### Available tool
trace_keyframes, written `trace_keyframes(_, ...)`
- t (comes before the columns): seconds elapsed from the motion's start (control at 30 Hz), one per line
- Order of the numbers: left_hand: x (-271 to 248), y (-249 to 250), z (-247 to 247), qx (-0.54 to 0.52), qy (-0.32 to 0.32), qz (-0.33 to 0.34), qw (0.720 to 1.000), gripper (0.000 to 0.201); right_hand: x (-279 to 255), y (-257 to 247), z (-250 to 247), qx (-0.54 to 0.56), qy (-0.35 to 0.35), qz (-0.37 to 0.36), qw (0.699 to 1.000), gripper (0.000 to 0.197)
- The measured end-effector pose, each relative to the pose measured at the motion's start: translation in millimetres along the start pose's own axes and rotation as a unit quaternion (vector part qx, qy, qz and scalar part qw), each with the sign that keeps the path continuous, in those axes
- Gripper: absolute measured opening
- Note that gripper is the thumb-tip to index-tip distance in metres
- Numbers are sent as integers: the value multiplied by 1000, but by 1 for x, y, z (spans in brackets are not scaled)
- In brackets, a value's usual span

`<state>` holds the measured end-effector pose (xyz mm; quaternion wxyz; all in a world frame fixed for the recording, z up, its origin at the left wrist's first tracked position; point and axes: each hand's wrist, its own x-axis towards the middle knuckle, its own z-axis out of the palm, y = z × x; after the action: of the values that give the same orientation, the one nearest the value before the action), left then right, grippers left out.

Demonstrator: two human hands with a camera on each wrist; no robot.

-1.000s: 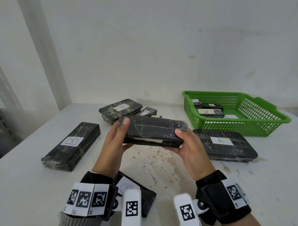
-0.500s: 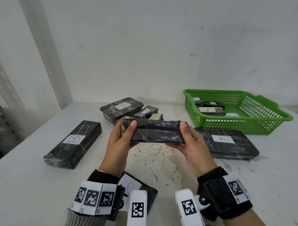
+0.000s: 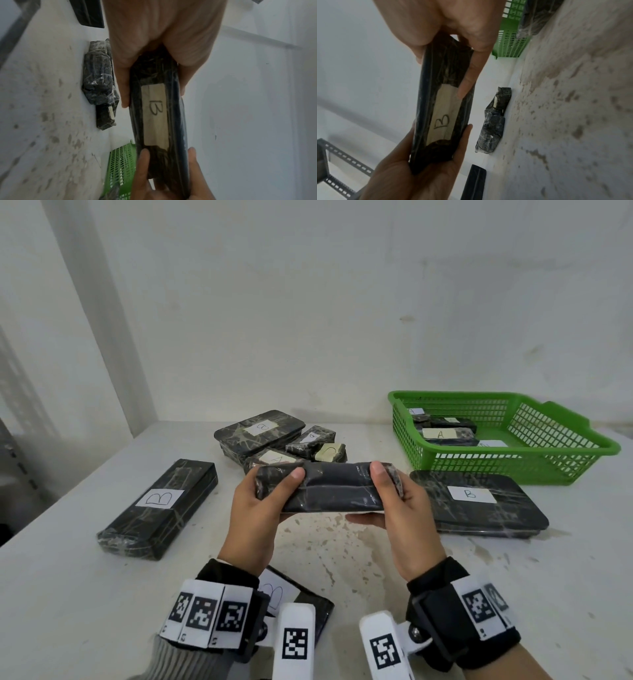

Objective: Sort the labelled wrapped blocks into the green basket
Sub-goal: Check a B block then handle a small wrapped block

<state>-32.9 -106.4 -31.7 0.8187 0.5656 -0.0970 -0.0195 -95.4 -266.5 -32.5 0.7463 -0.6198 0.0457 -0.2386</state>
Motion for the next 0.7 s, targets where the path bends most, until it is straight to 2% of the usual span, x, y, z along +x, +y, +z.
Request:
trace_keyframes(0.1, 0, 0, 1, 0, -2, 16, 1000, 20, -4, -3, 1, 20, -14, 18, 1000, 49)
trace_keyframes(0.2, -4, 2, 1, 4, -23, 30, 999, 32, -5, -3, 1, 12, 12, -15, 1000, 39)
trace_keyframes(0.3, -6, 6, 1, 19, -52, 14, 998, 44, -5, -2, 2, 11, 25, -30, 999, 37)
trace_keyframes(0.37, -5, 6, 0, 19, -43, 8, 999, 48, -5, -1, 2, 3, 28, -29, 999, 36)
trace_keyframes(0.47, -4, 5, 0, 22, -32, 11, 999, 42, -6, 1, 2, -12, 16, -19, 1000, 29)
trace_keyframes(0.53, -5, 6, 0, 28, -31, 14, 999, 40, -8, -1, 2, -14, -1, -9, 1000, 34)
trace_keyframes(0.63, -6, 12, -3, 22, -41, 7, 999, 51, -9, -4, 4, -51, -1, -28, 998, 49)
trace_keyframes(0.7, -7, 15, -4, 25, -61, -3, 998, 54, -10, -3, 5, -60, 11, -39, 997, 46)
